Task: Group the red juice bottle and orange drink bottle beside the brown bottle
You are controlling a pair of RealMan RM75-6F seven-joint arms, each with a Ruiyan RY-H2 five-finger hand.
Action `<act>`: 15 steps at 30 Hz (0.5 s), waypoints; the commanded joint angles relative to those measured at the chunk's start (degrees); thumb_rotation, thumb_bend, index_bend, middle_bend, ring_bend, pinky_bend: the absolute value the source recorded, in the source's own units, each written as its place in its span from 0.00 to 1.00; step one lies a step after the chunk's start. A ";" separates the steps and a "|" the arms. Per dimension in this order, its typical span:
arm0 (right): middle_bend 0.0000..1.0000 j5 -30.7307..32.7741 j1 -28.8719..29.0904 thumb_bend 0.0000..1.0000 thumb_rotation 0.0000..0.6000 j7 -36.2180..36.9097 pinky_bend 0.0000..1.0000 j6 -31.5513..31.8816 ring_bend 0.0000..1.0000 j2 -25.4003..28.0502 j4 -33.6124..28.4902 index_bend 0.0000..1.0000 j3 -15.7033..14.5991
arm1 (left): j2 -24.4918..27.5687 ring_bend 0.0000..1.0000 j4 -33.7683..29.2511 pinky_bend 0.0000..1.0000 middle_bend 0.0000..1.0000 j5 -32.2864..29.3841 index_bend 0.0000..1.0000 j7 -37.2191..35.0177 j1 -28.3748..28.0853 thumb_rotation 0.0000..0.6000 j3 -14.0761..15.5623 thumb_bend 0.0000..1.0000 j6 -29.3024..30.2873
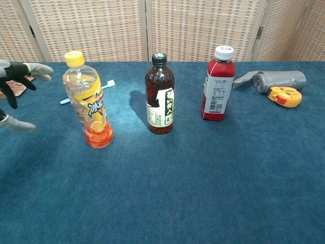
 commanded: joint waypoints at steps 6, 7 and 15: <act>0.35 5.16 1.04 0.10 1.00 -4.94 0.41 -4.96 0.23 0.99 -2.32 0.36 1.18 | 1.61 0.15 7.10 0.35 0.07 14.41 0.05 0.43 9.88 1.00 8.58 0.04 11.63; 0.35 5.82 1.10 0.10 1.00 -5.49 0.41 -5.46 0.23 1.20 -2.59 0.36 1.29 | 1.66 0.14 7.46 0.35 0.07 15.33 0.07 0.65 10.74 1.00 8.96 0.04 12.88; 0.35 9.42 1.38 0.10 1.00 -9.16 0.41 -8.21 0.23 2.99 -5.17 0.36 1.86 | 3.03 0.14 8.89 0.34 0.07 21.43 0.15 3.35 17.25 1.00 11.65 0.04 21.05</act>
